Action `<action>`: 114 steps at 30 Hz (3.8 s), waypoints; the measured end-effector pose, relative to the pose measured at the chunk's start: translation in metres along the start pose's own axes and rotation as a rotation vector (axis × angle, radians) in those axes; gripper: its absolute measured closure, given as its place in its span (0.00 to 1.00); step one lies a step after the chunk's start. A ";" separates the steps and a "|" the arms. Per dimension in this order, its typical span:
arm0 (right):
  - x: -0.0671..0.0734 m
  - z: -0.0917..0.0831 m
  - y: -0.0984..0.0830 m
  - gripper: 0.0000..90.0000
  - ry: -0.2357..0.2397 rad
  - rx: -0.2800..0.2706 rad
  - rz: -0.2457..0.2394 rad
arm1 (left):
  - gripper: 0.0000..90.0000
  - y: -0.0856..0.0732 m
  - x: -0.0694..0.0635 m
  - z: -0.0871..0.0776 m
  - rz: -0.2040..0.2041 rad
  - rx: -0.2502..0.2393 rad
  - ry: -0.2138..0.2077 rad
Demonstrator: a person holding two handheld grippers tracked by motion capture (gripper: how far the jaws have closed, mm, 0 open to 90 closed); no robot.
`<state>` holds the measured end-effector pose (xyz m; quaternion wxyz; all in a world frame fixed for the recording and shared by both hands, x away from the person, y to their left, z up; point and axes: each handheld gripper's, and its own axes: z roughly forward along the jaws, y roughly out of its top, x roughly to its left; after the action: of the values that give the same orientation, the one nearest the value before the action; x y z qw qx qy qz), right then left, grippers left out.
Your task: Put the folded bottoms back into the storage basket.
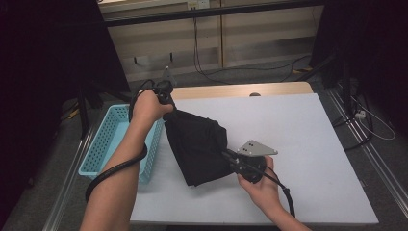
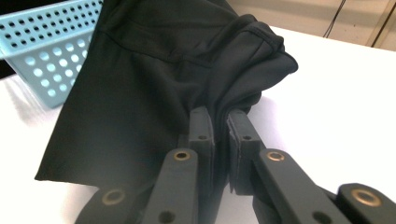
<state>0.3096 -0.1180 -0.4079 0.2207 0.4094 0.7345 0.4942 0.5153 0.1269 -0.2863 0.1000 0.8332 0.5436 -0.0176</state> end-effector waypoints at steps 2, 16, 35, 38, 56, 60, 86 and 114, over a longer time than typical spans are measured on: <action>0.002 0.001 0.002 0.92 0.003 -0.009 -0.003 | 0.91 0.000 0.002 -0.004 -0.006 -0.005 0.003; 0.012 0.009 0.014 0.92 0.026 -0.047 -0.011 | 0.91 0.003 0.014 -0.026 -0.004 -0.003 0.002; 0.032 0.016 0.038 0.92 0.069 -0.110 -0.027 | 0.91 -0.002 0.030 -0.071 -0.021 -0.002 0.030; 0.035 0.015 0.045 0.92 0.074 -0.124 -0.024 | 0.91 -0.002 0.031 -0.080 -0.025 -0.011 0.037; 0.066 0.028 0.078 0.92 0.131 -0.177 -0.029 | 0.91 -0.008 0.052 -0.127 -0.048 -0.025 0.078; 0.073 0.034 0.083 0.92 0.147 -0.175 -0.040 | 0.91 -0.011 0.060 -0.136 -0.064 -0.038 0.079; 0.129 0.080 0.099 0.92 0.250 -0.181 -0.060 | 0.91 -0.031 0.125 -0.148 -0.149 -0.057 0.098; 0.097 0.092 0.083 0.30 0.211 -0.039 -0.149 | 0.22 -0.058 0.169 -0.082 -0.085 -0.262 0.149</action>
<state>0.3537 0.0268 -0.3628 0.1862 0.2951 0.7723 0.5308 0.5255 0.3171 -0.2373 0.1663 0.7882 0.5820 0.1109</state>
